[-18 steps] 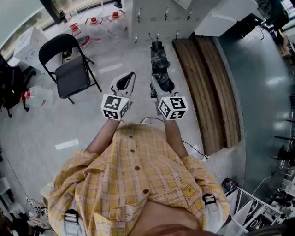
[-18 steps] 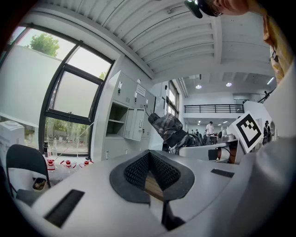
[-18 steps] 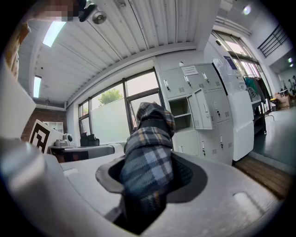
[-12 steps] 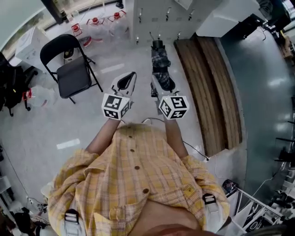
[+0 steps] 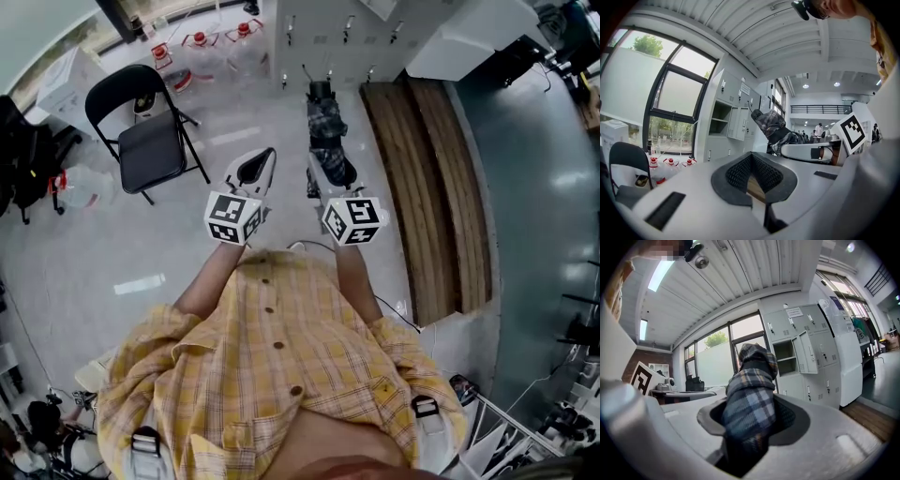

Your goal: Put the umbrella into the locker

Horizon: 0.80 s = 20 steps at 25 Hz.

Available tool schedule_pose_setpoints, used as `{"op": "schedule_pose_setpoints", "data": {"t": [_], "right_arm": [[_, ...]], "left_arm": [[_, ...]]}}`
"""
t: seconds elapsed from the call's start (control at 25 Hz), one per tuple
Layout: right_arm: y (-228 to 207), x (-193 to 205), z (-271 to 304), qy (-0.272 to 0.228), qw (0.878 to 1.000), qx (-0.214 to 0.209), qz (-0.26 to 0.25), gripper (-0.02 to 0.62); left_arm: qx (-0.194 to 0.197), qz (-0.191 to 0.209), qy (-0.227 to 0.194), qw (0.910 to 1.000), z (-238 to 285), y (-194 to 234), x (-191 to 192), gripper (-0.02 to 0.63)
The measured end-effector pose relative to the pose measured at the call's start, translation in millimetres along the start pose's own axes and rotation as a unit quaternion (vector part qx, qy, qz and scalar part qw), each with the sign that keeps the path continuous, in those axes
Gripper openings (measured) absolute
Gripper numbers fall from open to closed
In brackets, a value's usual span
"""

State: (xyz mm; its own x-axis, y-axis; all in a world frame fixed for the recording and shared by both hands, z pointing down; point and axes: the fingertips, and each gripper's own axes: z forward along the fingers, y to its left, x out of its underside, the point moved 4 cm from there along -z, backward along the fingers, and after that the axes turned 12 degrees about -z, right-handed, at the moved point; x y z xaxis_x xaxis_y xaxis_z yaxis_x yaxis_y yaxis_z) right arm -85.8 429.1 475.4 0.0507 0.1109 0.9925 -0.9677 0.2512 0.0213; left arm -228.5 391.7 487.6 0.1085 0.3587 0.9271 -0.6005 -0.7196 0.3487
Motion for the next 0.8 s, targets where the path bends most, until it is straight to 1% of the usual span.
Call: {"op": "schedule_pose_setpoints", "data": {"t": [0.08,0.24,0.48,0.8], "right_arm": [[-10.1,2.0,-4.3,-0.004,1.0,-0.004,-0.003,0.193],[-26.7,6.0,-13.0,-0.006,1.0,-0.01,-0.009,0.193],[-53.2,9.8,-25.4,-0.003,1.0,-0.013,-0.018,0.193],[-77.6,18.1,-10.5,0.002,1.0,-0.013,-0.006,0.193]], "left_arm": [[-0.003,-0.013,-0.002,0.9999,6.4,-7.2,3.0,0.005],[-0.012,-0.017,-0.01,0.9997,15.1,-23.5,9.8,0.005],[-0.015,-0.02,-0.006,0.9997,36.2,-48.2,18.4,0.004],[-0.023,-0.019,0.001,0.9996,59.4,-44.1,27.6,0.003]]}}
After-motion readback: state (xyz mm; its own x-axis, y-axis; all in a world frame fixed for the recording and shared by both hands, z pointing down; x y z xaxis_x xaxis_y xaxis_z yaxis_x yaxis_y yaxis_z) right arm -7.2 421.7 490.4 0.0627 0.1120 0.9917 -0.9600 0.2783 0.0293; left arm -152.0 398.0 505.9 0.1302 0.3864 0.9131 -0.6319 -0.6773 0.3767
